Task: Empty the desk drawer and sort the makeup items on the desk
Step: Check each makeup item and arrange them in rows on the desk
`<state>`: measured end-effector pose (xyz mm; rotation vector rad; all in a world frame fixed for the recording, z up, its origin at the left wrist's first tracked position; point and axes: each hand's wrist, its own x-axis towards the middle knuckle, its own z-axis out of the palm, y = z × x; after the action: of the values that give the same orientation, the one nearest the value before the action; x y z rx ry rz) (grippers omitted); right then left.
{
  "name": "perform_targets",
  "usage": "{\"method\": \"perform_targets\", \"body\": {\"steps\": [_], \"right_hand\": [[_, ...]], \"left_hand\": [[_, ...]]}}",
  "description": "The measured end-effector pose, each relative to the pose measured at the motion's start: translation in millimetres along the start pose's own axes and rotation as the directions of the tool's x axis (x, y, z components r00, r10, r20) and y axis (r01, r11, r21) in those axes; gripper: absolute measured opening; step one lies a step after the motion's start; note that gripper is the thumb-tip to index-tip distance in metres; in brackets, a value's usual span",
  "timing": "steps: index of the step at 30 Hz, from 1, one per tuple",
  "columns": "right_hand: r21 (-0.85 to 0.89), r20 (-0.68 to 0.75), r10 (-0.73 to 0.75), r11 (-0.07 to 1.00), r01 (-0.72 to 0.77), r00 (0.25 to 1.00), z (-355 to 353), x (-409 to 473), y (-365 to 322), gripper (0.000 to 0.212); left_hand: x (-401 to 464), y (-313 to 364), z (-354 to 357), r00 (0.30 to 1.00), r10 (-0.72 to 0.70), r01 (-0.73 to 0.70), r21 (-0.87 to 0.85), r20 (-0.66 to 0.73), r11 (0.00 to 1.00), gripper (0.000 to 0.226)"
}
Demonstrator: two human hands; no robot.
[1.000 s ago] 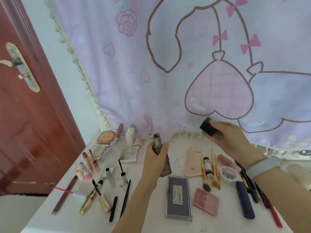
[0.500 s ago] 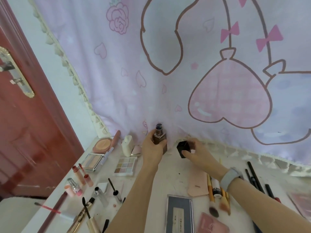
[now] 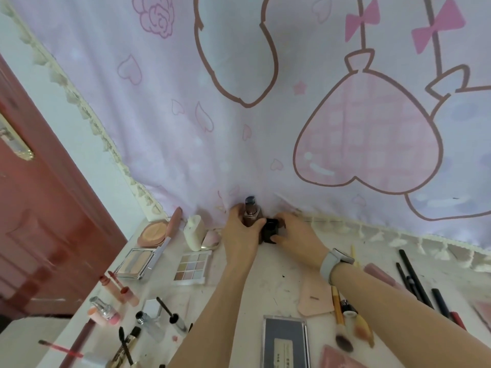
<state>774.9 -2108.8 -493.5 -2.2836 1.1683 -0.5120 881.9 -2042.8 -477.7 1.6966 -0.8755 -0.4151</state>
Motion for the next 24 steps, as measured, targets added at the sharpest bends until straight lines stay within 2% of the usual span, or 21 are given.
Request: {"method": "perform_targets", "body": {"steps": [3, 7, 10, 14, 17, 20, 22, 24], "right_hand": [[-0.080, 0.017, 0.015, 0.997, -0.014, 1.000, -1.8, -0.3, 1.6, 0.041], [-0.098, 0.044, 0.023, 0.995, -0.019, 0.999, -5.8, -4.7, 0.1, 0.050], [-0.022, 0.024, 0.005, 1.000, -0.005, 1.000, -14.0, -14.2, 2.4, 0.055], [-0.019, -0.047, -0.033, 0.999, 0.032, 0.998, -35.1, -37.8, 7.6, 0.046], [-0.241, 0.120, 0.016, 0.971, 0.013, 0.993, -46.5, -57.3, 10.2, 0.048], [-0.496, 0.295, 0.130, 0.868, 0.035, 0.947, -51.0, -71.3, 9.8, 0.062], [-0.543, 0.315, 0.146, 0.838, 0.052, 0.938, -50.7, -75.2, 8.5, 0.068], [-0.503, 0.298, 0.144, 0.864, 0.027, 0.944, -49.8, -75.9, 6.3, 0.073]], "left_hand": [[-3.7, -5.0, -2.0, 0.998, 0.039, -0.043, 0.079, 0.054, 0.996, 0.038], [-10.5, -5.6, -2.7, 0.999, 0.038, -0.042, 0.109, 0.032, 0.993, 0.021], [-17.4, -2.2, -3.3, 0.998, 0.054, -0.056, 0.130, 0.022, 0.990, 0.024], [-32.0, -2.5, -14.0, 0.994, 0.100, -0.108, 0.248, 0.043, 0.963, 0.027], [-54.8, -9.2, -25.5, 0.982, 0.162, -0.183, 0.296, 0.096, 0.938, 0.034], [-81.9, -20.6, -36.2, 0.965, 0.178, -0.230, 0.305, 0.190, 0.924, 0.037], [-97.1, -30.0, -43.1, 0.951, 0.184, -0.264, 0.345, 0.247, 0.901, 0.037], [-107.6, -36.3, -49.1, 0.940, 0.194, -0.292, 0.370, 0.281, 0.882, 0.037]]}}
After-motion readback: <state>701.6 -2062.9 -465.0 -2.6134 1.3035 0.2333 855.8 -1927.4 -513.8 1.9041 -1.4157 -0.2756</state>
